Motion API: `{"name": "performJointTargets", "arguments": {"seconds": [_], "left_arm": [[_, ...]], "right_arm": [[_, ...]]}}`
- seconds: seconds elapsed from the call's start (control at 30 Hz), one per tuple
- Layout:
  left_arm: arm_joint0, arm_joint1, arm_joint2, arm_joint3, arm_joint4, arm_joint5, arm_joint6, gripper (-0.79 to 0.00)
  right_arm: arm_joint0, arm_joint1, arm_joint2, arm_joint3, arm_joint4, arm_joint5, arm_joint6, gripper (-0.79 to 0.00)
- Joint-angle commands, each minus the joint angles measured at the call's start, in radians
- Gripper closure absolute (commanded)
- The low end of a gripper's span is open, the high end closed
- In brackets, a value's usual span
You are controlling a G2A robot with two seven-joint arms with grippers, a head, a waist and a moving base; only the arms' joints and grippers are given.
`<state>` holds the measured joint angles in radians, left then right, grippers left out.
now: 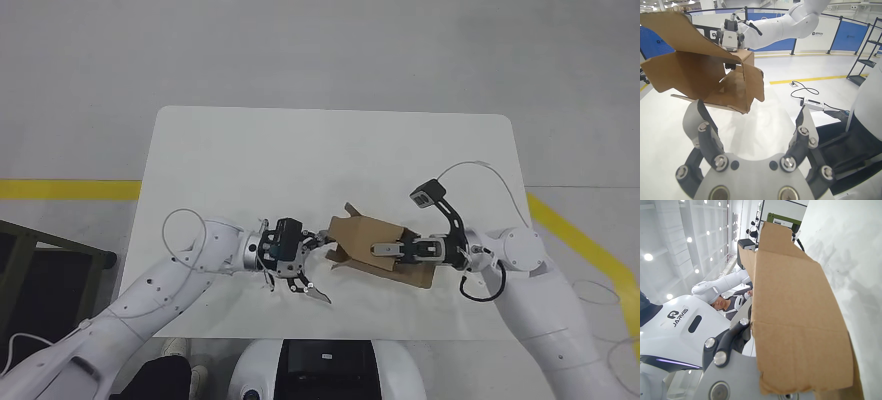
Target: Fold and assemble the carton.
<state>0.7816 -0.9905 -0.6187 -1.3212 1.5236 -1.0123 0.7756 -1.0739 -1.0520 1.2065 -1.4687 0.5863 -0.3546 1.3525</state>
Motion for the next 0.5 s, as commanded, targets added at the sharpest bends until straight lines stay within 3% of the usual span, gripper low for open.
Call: {"name": "performJointTargets", "arguments": {"seconds": [0.0, 0.2, 0.47], "left_arm": [[-0.001, -0.002, 0.001, 0.003, -0.001, 0.000, 0.006, -0.785], [-0.010, -0.009, 0.017, 0.004, 0.001, 0.000, 0.021, -0.779], [-0.021, -0.015, 0.025, 0.011, -0.014, 0.000, 0.032, -0.650]], "right_arm": [[0.000, 0.000, -0.004, -0.003, 0.002, 0.000, 0.001, 0.000], [0.001, -0.002, -0.019, -0.008, 0.003, 0.001, 0.004, 0.000], [0.004, -0.002, -0.023, -0.007, 0.004, 0.000, 0.006, 0.000]]}}
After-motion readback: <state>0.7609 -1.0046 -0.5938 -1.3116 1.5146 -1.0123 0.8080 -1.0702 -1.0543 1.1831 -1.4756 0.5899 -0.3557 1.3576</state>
